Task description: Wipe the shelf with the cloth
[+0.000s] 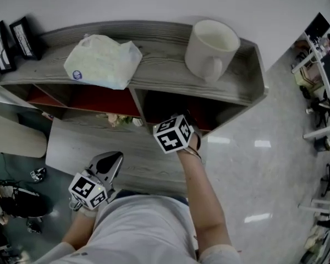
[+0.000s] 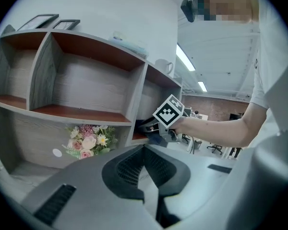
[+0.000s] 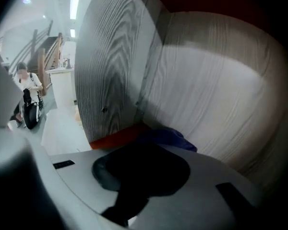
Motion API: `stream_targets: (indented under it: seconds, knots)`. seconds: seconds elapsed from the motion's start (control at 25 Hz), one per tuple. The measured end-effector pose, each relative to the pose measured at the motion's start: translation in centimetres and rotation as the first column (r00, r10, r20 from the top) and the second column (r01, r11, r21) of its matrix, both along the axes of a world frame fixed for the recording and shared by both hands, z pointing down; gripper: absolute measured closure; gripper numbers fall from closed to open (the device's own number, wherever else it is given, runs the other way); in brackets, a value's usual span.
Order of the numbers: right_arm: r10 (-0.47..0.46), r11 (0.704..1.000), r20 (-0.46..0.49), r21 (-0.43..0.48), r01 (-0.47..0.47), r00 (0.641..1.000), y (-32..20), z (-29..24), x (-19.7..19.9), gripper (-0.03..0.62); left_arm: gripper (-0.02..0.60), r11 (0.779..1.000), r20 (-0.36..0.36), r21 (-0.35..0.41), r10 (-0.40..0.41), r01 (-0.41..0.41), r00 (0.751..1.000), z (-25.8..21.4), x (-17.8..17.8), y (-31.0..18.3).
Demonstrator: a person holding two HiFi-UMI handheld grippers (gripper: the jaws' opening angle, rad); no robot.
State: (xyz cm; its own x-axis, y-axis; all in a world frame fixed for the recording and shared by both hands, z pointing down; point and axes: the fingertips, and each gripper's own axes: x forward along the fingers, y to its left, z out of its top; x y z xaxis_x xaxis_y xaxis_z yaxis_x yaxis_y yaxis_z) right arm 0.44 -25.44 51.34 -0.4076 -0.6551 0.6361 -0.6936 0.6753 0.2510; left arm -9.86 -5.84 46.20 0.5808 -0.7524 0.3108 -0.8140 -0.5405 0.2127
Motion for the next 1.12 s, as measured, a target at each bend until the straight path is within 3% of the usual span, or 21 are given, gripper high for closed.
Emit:
stream_targets:
  seconds: [0.2,0.44,0.68,1.12]
  knots:
    - [-0.117,0.993,0.0,0.005,0.117,0.993,-0.3,0.0,-3.8,0.522,0.568,0.998,0.005,-0.002,-0.066,0.066,0.998,0.0,-1.4,0.4]
    - [-0.15,0.989,0.034,-0.009,0.151,0.988,-0.5,-0.2,-4.8,0.526,0.568,0.994,0.001,-0.007,-0.112,0.112,0.994,0.1,-2.3,0.7]
    - [-0.113,0.993,-0.012,0.026,0.113,0.994,0.0,-0.5,-3.1,0.53,0.568,0.995,0.001,-0.007,-0.097,0.097,0.995,0.2,-1.6,0.8]
    - [0.035,0.999,0.093,-0.01,-0.034,0.995,2.6,-1.0,4.1,0.53,0.568,1.0,-0.006,0.001,-0.007,0.007,1.0,0.2,0.7,0.4]
